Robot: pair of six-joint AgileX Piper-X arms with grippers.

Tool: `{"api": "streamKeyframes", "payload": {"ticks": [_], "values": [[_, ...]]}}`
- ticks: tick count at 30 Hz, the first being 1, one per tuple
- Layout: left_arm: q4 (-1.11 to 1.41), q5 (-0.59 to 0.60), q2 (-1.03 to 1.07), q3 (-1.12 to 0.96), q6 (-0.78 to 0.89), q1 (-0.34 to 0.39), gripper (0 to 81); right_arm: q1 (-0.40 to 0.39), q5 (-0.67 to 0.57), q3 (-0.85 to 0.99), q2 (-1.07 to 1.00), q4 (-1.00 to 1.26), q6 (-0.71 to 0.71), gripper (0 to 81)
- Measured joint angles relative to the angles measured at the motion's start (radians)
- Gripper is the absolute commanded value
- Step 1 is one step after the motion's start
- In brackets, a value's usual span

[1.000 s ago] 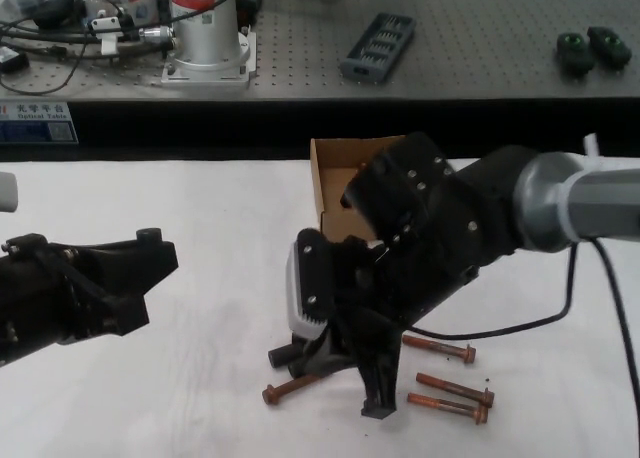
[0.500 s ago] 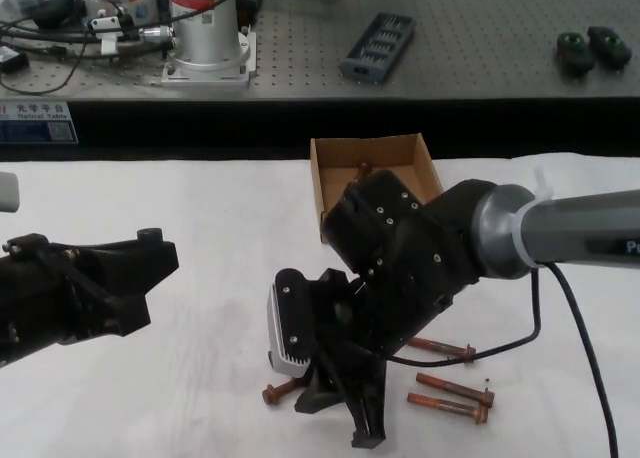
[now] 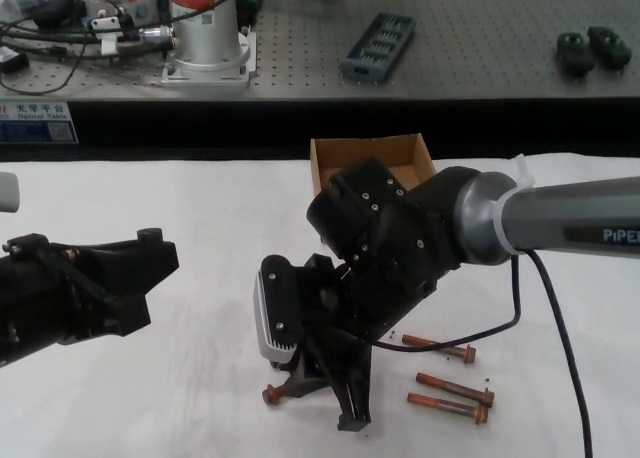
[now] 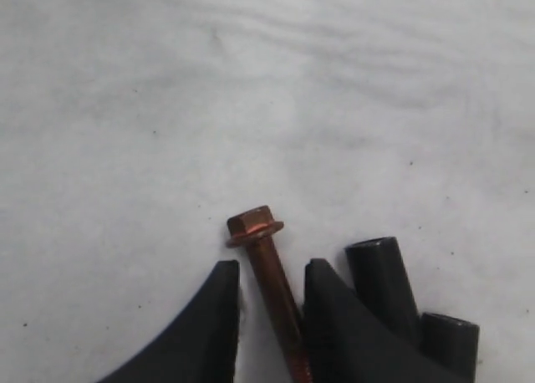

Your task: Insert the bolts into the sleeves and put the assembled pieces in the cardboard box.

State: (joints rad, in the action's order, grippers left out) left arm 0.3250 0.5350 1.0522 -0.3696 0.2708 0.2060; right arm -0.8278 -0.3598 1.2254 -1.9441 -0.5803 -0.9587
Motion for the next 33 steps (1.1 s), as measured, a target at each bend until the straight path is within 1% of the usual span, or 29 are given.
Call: {"api": "streamKeyframes", "payload": {"ticks": [7,21,24,29,33], "values": [[0.0,0.0,0.0,0.0,0.0,0.0,11.0,0.0,0.001,0.006,-0.016,0.002,-0.022,21.4],[0.0,0.0,0.0,0.0,0.0,0.0,11.0,0.0,-0.007,0.028,-0.063,-0.002,-0.021,21.1],[0.0,0.0,0.0,0.0,0.0,0.0,11.0,0.0,-0.007,0.037,-0.063,-0.036,-0.021,18.4],[0.0,0.0,0.0,0.0,0.0,0.0,11.0,0.0,-0.004,0.044,-0.063,-0.094,-0.021,9.9],[0.0,0.0,-0.006,0.0,0.0,0.0,11.0,0.0,0.033,0.049,-0.063,-0.115,-0.038,8.7]]}}
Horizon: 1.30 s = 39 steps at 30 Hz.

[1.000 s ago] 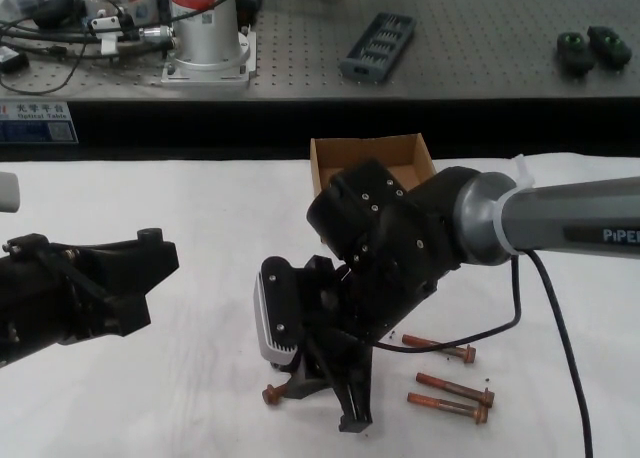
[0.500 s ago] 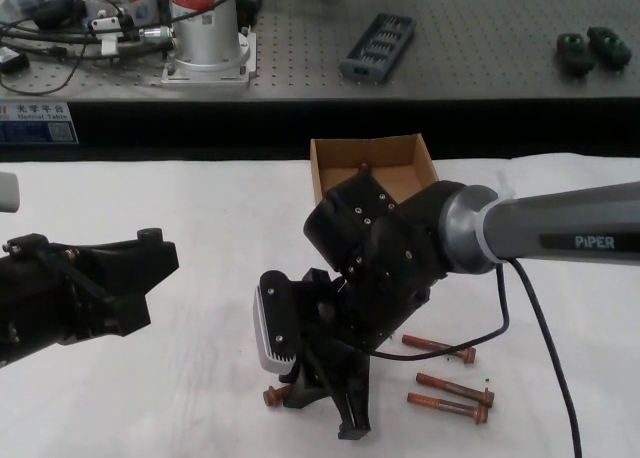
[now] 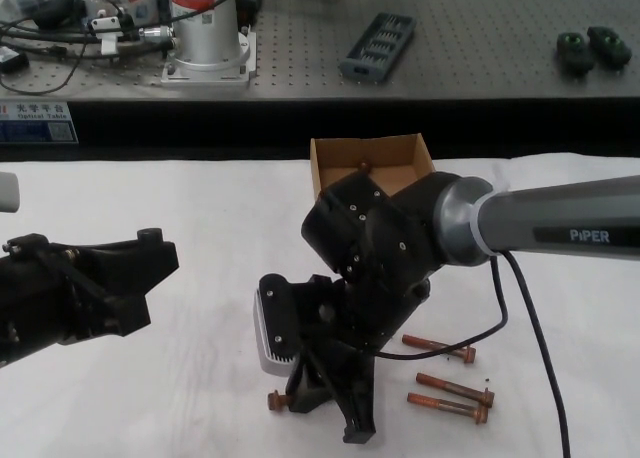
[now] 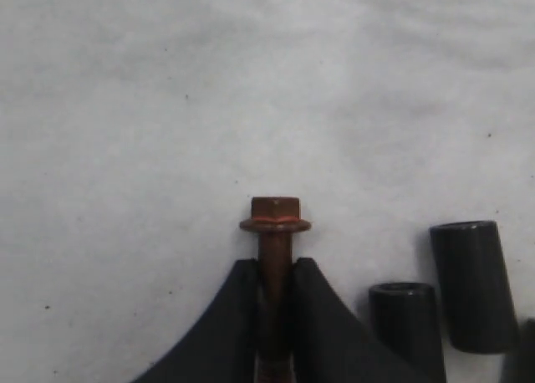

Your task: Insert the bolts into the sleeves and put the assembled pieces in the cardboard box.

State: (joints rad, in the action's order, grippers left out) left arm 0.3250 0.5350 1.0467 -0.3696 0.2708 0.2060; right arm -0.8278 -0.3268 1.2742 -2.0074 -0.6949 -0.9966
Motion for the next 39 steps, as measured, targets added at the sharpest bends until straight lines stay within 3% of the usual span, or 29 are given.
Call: {"api": "streamKeyframes", "payload": {"ticks": [13,19,22,27,29,39], "values": [[0.0,0.0,-0.048,0.001,0.0,0.0,11.0,-0.01,0.063,0.006,0.0,-0.02,-0.031,9.2],[-0.009,0.0,-0.056,0.001,-0.001,0.0,11.0,-0.017,0.118,0.012,0.0,-0.03,-0.048,20.9],[-0.015,0.0,-0.056,0.001,-0.001,0.0,11.0,-0.019,0.143,0.014,0.0,-0.03,-0.058,17.2],[-0.021,0.0,-0.056,0.001,-0.001,0.0,11.0,-0.019,0.153,0.016,0.0,-0.041,-0.06,0.6],[-0.021,0.0,-0.056,0.001,-0.001,0.0,11.0,-0.019,0.158,0.016,0.0,-0.042,-0.063,4.1],[-0.021,0.0,-0.056,0.001,-0.001,0.0,11.0,-0.019,0.159,0.016,0.008,-0.042,-0.057,4.3]]}}
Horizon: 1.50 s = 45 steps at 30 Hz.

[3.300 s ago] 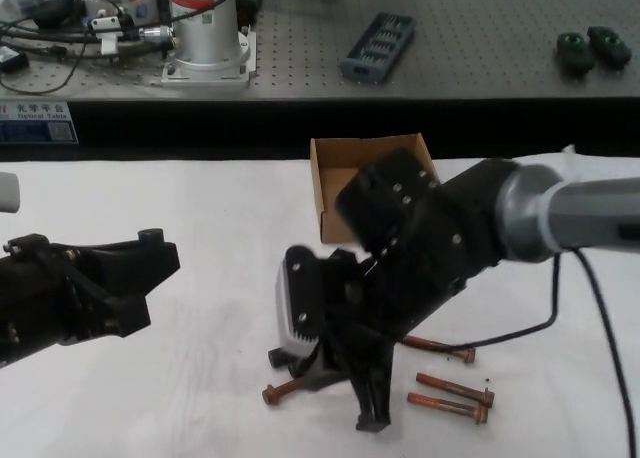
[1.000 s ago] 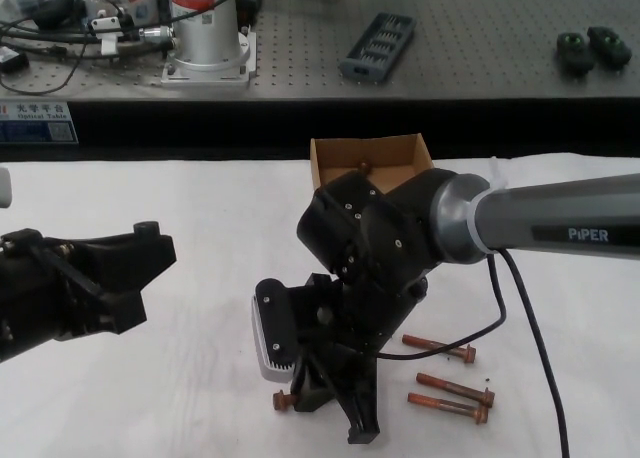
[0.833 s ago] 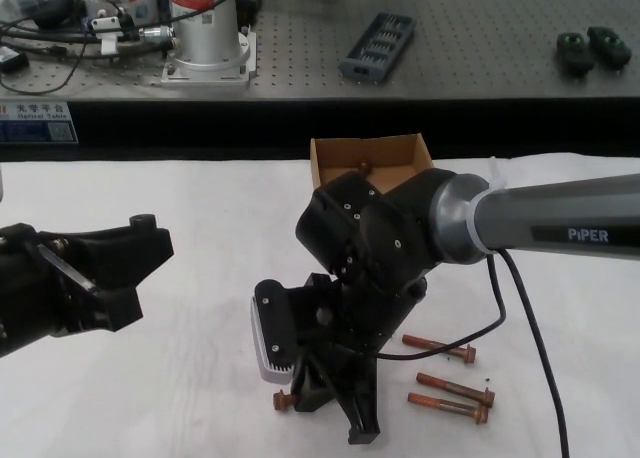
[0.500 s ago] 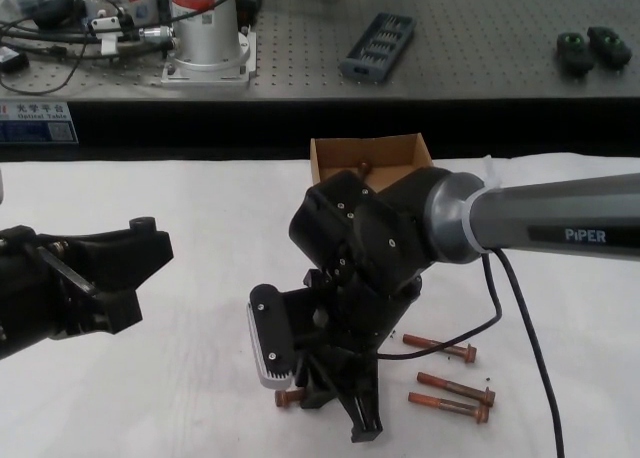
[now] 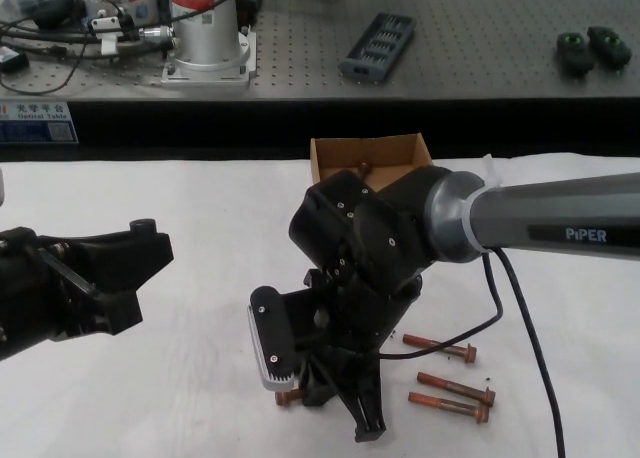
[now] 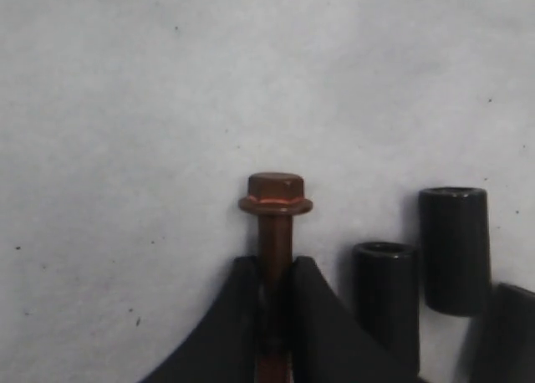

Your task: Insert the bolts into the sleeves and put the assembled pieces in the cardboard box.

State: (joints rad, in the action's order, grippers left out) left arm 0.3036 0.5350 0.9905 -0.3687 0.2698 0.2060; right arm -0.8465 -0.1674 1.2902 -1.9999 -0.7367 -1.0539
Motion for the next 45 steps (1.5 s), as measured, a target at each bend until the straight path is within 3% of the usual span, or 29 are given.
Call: {"api": "streamKeyframes", "payload": {"ticks": [5,9,14,20,25,31,36,45], "values": [[0.0,0.0,0.0,0.0,-0.008,0.0,11.0,0.014,-0.005,-0.008,0.03,-0.008,0.077,4.3],[0.0,0.0,0.0,0.0,-0.008,0.0,11.0,0.055,-0.129,-0.023,0.082,-0.044,0.181,4.3],[0.0,0.0,0.0,0.0,-0.008,0.0,11.0,0.165,-0.292,-0.023,0.234,-0.043,0.284,4.3],[0.0,0.0,0.002,0.0,-0.064,0.009,11.0,0.364,-0.719,-0.026,0.371,-0.031,0.377,4.3],[0.013,0.014,0.07,0.0,-0.084,0.085,11.0,0.466,-0.855,-0.078,0.465,0.047,0.465,4.3],[0.189,-0.032,0.22,0.002,-0.037,0.215,11.0,0.49,-0.953,-0.18,0.605,0.207,0.607,4.3],[0.404,-0.085,0.357,0.002,0.088,0.308,11.0,0.49,-0.929,-0.349,0.667,0.502,0.87,4.3],[0.464,-0.119,0.444,-0.002,0.142,0.444,11.0,0.49,-0.682,-0.712,0.708,1.362,1.541,4.3]]}}
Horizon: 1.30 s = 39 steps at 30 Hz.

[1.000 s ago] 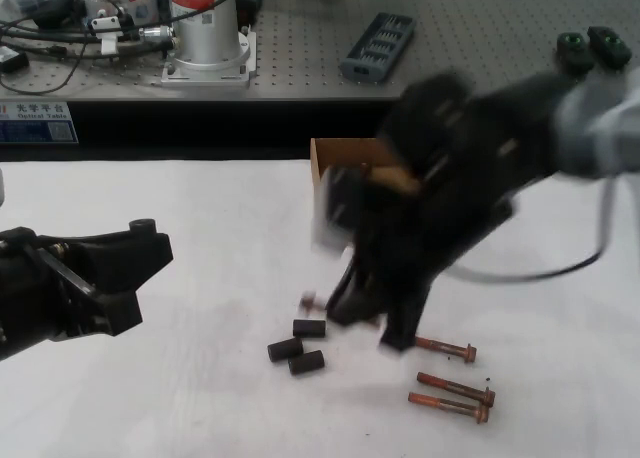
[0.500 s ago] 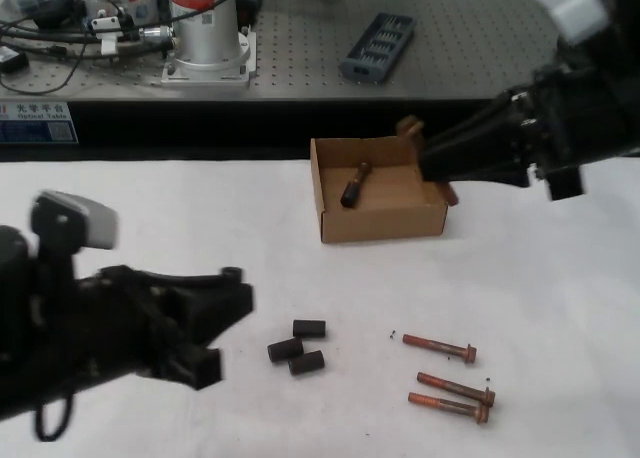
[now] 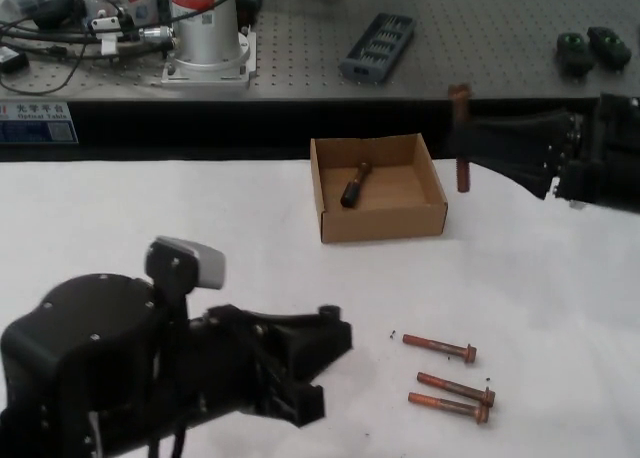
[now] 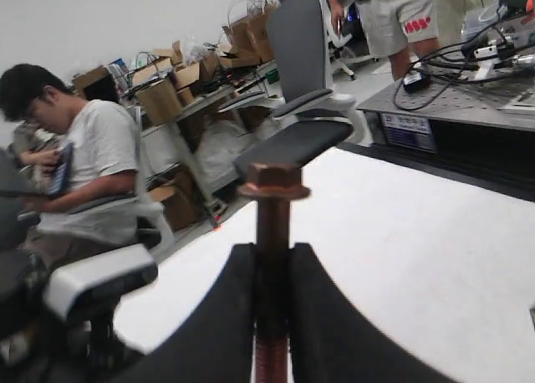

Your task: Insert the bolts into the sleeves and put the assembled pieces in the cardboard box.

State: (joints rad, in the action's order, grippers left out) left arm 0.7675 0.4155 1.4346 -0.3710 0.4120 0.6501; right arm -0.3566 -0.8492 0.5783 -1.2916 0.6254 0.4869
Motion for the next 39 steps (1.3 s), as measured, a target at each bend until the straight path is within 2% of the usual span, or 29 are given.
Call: {"api": "streamKeyframes", "payload": {"ticks": [3,11,16,24,39], "values": [[0.0,0.0,0.0,-0.022,0.0,0.034,11.0,0.0,0.045,-0.074,0.0,0.114,0.115,4.3],[-0.025,0.034,0.026,-0.062,-0.057,0.069,11.0,0.0,0.069,-0.171,0.0,0.218,0.236,4.3],[-0.036,0.141,0.086,-0.064,-0.067,0.069,11.0,-0.029,0.056,-0.18,0.001,0.225,0.254,4.3],[0.006,0.213,0.093,-0.064,-0.053,0.069,11.0,-0.116,0.053,-0.182,0.001,0.225,0.26,4.3],[0.11,0.215,0.093,-0.088,0.034,0.069,11.0,-0.121,0.053,-0.261,0.001,0.241,0.269,4.3]]}}
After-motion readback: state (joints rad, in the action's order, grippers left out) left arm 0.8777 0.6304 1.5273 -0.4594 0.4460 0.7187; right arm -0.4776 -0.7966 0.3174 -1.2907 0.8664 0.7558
